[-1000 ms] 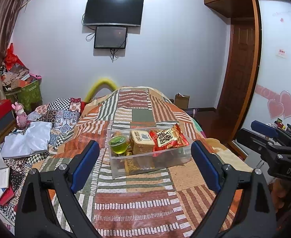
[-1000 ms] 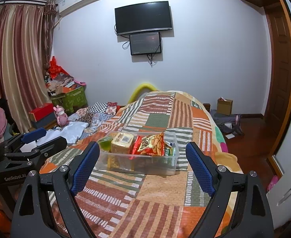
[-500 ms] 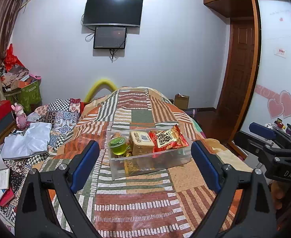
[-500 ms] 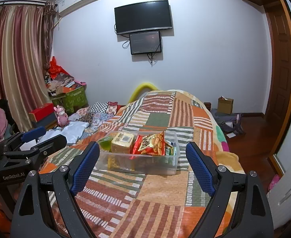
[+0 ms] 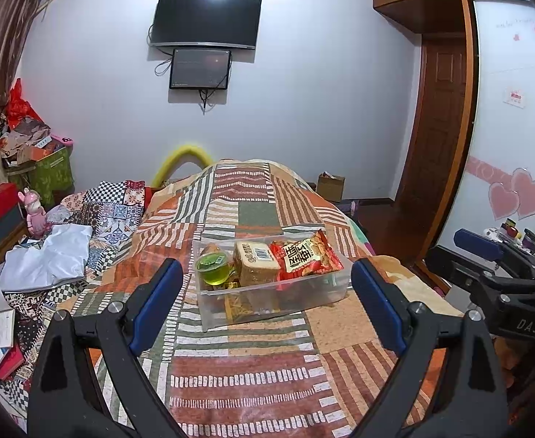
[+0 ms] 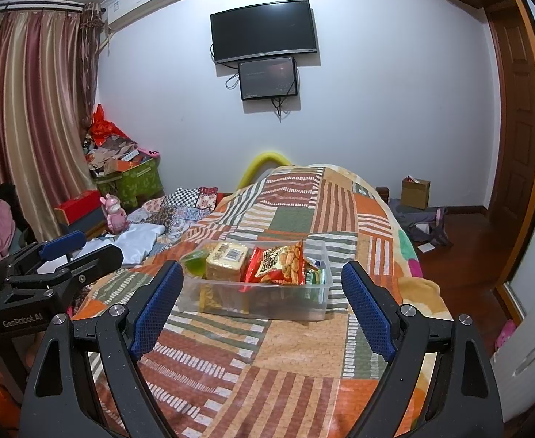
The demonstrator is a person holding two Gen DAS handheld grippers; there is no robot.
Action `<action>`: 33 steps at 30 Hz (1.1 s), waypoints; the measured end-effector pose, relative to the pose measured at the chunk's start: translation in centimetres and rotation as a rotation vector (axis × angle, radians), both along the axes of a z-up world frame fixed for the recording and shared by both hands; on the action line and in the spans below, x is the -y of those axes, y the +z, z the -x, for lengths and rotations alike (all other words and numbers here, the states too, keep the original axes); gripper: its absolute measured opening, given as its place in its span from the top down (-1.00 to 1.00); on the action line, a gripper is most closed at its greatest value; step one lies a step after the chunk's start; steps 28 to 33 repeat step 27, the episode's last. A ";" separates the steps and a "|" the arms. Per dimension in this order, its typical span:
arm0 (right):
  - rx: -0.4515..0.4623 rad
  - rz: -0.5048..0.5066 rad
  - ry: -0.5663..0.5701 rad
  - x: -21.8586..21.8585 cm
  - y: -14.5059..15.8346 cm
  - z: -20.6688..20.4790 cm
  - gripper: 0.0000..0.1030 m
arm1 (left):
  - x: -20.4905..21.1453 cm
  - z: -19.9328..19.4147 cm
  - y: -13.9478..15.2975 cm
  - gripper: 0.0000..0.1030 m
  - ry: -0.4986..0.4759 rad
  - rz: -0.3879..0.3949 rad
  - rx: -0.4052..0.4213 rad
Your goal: Organize snacks
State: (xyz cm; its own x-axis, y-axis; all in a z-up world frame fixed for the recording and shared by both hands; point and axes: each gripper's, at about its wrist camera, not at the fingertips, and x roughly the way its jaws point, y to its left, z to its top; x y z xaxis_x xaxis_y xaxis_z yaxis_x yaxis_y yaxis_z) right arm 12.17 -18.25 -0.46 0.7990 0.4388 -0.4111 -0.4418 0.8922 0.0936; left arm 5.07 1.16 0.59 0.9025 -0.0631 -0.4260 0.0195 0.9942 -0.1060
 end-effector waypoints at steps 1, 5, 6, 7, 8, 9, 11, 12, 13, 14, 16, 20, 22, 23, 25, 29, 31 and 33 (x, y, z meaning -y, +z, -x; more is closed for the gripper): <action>0.000 -0.001 -0.001 0.0 0.0 0.0 -0.69 | 0.0 0.0 0.0 -0.83 -0.003 0.001 -0.001; 0.000 -0.001 -0.002 0.0 -0.1 0.0 -0.69 | 0.0 0.0 -0.1 -0.83 -0.012 0.010 0.000; 0.000 -0.002 -0.002 0.1 -0.1 0.0 -0.69 | 0.0 0.0 -0.1 -0.83 -0.012 0.010 0.001; 0.000 -0.002 -0.001 0.1 -0.1 0.0 -0.69 | 0.0 0.0 -0.1 -0.83 -0.011 0.008 0.002; 0.000 -0.003 -0.001 0.1 -0.1 0.0 -0.69 | 0.0 0.1 -0.1 -0.83 -0.009 0.006 0.004; 0.000 -0.004 0.000 0.1 -0.1 0.0 -0.69 | 0.1 0.1 -0.1 -0.83 -0.009 0.004 0.002; 0.002 -0.004 0.000 0.1 -0.1 0.0 -0.69 | 0.2 0.1 -0.2 -0.83 -0.014 0.003 0.001; 0.003 -0.004 0.001 0.1 -0.1 0.0 -0.69 | 0.2 0.1 -0.2 -0.83 -0.014 0.003 0.003; 0.004 -0.004 0.001 0.1 -0.1 0.0 -0.69 | 0.2 0.2 -0.2 -0.83 -0.012 0.003 0.005; 0.005 -0.004 0.002 0.0 -0.1 0.0 -0.69 | 0.2 0.2 -0.2 -0.83 -0.011 0.003 0.008; 0.004 -0.003 0.002 0.1 -0.1 0.0 -0.69 | 0.2 0.4 -0.2 -0.83 -0.006 0.002 0.014; 0.001 -0.004 0.002 0.1 -0.1 0.0 -0.69 | 0.2 0.6 -0.2 -0.83 -0.001 -0.010 0.022; -0.001 -0.008 0.002 0.4 -0.2 -0.1 -0.69 | 0.3 0.7 -0.1 -0.83 0.004 -0.015 0.032; -0.002 -0.009 0.001 0.4 -0.2 -0.1 -0.69 | 0.3 0.7 0.0 -0.83 0.003 -0.015 0.034; -0.003 -0.007 0.000 0.5 -0.2 -0.2 -0.69 | 0.3 0.7 0.0 -0.83 0.003 -0.014 0.034; -0.006 -0.005 -0.002 0.5 -0.2 -0.4 -0.69 | 0.3 0.7 -0.1 -0.83 0.002 -0.014 0.030; -0.006 -0.005 -0.002 0.5 -0.2 -0.4 -0.69 | 0.3 0.7 -0.1 -0.83 0.002 -0.014 0.030; -0.006 -0.005 -0.002 0.5 -0.2 -0.4 -0.69 | 0.3 0.7 -0.1 -0.83 0.002 -0.014 0.030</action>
